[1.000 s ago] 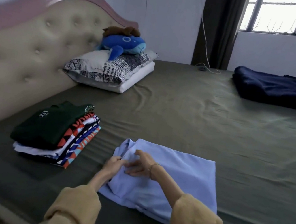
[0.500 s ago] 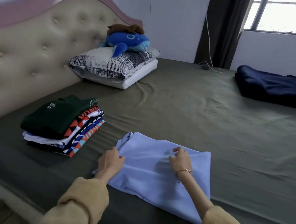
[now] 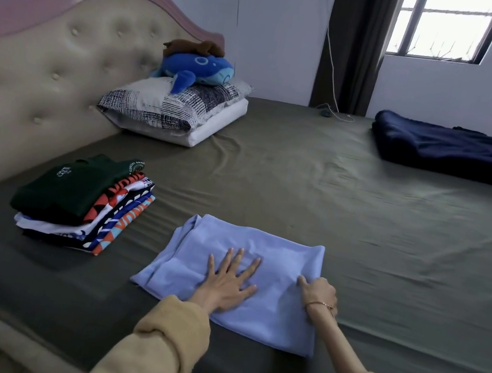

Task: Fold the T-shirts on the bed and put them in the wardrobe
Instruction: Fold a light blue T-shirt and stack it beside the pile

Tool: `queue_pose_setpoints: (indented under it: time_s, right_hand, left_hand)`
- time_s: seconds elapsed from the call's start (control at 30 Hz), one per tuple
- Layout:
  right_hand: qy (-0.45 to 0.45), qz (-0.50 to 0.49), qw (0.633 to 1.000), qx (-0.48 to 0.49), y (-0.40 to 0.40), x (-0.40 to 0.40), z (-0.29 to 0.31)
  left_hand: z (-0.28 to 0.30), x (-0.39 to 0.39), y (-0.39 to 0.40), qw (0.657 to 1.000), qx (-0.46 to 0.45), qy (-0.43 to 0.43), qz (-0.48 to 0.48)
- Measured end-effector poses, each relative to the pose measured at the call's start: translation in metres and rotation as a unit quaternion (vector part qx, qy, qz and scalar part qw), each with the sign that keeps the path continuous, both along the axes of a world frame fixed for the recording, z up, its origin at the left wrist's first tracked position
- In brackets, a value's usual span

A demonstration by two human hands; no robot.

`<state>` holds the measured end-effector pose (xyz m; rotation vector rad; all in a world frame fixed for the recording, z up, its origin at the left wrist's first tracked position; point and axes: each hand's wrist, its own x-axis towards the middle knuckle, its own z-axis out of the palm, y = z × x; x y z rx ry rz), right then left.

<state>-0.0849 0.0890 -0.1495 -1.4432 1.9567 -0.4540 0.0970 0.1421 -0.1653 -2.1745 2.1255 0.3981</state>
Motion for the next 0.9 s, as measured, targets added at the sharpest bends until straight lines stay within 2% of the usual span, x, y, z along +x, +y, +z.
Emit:
queue_pose_setpoints:
  time_s: [0.27,0.47,0.53,0.63,0.77,0.83,0.9]
  right_hand:
    - [0.009,0.003,0.999,-0.048,-0.012,-0.045,0.010]
    - [0.027,-0.053,0.998,-0.032,-0.012,-0.128,0.006]
    - [0.022,-0.066,0.997,-0.029,-0.009,-0.144,0.003]
    - [-0.004,-0.082,0.996,-0.030,-0.008,-0.153,0.006]
    - [-0.061,-0.087,0.994,-0.037,-0.015,-0.150,0.020]
    - [-0.085,-0.072,0.993,-0.050,-0.020,-0.142,0.029]
    - [-0.106,-0.052,0.991,-0.058,-0.024,-0.129,0.040]
  left_hand:
    - [0.003,-0.026,-0.004,0.998,-0.001,-0.040,-0.041]
    - [0.000,-0.087,-0.005,0.973,-0.040,-0.090,-0.208]
    - [0.002,-0.108,-0.006,0.971,-0.038,-0.088,-0.218]
    - [0.009,-0.116,-0.009,0.982,-0.009,-0.043,-0.185]
    - [0.020,-0.102,-0.014,0.982,-0.069,-0.040,-0.171]
    - [0.021,-0.094,-0.017,0.988,-0.065,0.018,-0.141]
    - [0.019,-0.086,-0.020,0.987,-0.053,0.114,-0.101]
